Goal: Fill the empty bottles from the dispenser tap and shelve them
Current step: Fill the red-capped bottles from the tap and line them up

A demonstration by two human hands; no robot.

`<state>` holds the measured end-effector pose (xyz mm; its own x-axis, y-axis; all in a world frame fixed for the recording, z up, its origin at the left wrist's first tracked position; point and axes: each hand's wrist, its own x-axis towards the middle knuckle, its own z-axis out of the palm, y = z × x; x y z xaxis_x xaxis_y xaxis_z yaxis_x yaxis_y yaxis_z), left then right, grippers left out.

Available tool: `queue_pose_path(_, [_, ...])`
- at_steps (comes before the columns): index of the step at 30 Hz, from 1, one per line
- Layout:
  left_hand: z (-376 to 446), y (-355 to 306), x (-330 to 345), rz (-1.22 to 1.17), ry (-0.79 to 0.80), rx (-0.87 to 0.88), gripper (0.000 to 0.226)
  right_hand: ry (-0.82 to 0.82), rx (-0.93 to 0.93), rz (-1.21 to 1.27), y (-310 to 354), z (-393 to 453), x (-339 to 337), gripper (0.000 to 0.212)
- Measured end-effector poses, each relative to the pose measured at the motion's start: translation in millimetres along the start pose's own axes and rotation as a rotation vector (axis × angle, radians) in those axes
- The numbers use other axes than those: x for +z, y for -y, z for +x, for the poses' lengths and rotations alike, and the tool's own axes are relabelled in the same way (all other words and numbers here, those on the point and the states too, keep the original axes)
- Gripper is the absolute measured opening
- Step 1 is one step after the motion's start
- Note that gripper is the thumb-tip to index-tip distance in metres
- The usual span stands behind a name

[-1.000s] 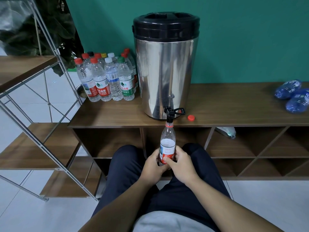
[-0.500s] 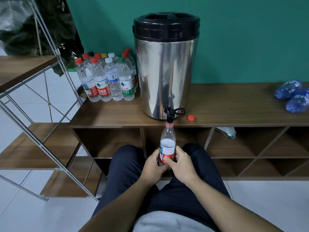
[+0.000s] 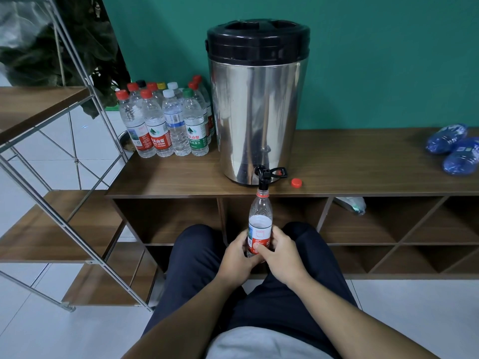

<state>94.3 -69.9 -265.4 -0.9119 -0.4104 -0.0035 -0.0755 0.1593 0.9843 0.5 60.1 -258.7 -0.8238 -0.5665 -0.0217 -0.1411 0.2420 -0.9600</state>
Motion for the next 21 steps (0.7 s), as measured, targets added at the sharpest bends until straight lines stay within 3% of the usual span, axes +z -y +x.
queue_pose_path(21, [1.4,2.4,-0.2,0.019,-0.001,-0.002,0.061,-0.004,0.001,0.015,3.0,-2.5,-1.1,0.049])
